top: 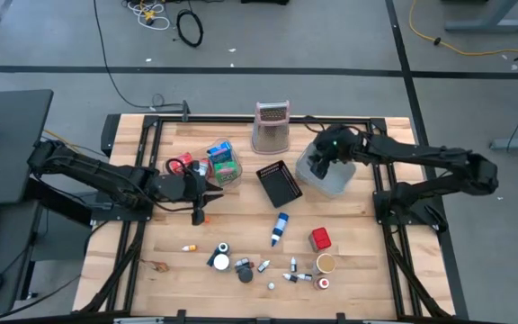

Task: Pick & Place Kitchen Items
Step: Put the green seasoning bottle into the gray bin

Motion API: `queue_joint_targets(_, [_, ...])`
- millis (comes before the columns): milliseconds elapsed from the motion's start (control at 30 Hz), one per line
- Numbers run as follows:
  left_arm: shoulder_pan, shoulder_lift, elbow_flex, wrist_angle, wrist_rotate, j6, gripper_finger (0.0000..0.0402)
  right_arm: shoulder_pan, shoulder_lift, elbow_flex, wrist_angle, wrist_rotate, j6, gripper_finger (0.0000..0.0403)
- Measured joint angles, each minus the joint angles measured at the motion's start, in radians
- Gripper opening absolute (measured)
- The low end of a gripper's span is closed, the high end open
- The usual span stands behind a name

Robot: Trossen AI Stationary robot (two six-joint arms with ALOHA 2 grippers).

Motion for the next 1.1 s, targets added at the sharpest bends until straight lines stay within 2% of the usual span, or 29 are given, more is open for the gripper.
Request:
queue_joint_targets(100, [0.0,0.0,0.0,0.0,0.0,0.0,0.0088,-0.04,0.0,-0.047,0.084,-0.065,-0.102,0.0219])
queue_joint_targets(233, [0.0,0.0,0.0,0.004,0.0,-0.002,0.0088,-0.081,0.005,-0.083,0.149,-0.073,-0.193,0.0221])
queue_joint_targets(367, [0.0,0.0,0.0,0.024,-0.001,-0.002,0.0088,-0.126,0.046,-0.1,0.136,-0.092,-0.209,0.0221])
queue_joint_targets(533, [0.0,0.0,0.0,0.045,-0.001,0.012,0.0088,-0.157,0.112,-0.098,0.201,-0.152,-0.236,0.0221])
queue_joint_targets(767, [0.0,0.0,0.0,0.044,-0.001,0.008,0.0088,-0.17,0.142,-0.097,0.268,-0.163,-0.306,0.0223])
queue_joint_targets(1100, [0.0,0.0,0.0,0.044,-0.001,0.008,0.0088,-0.17,0.141,-0.1,0.257,-0.108,-0.322,0.0283])
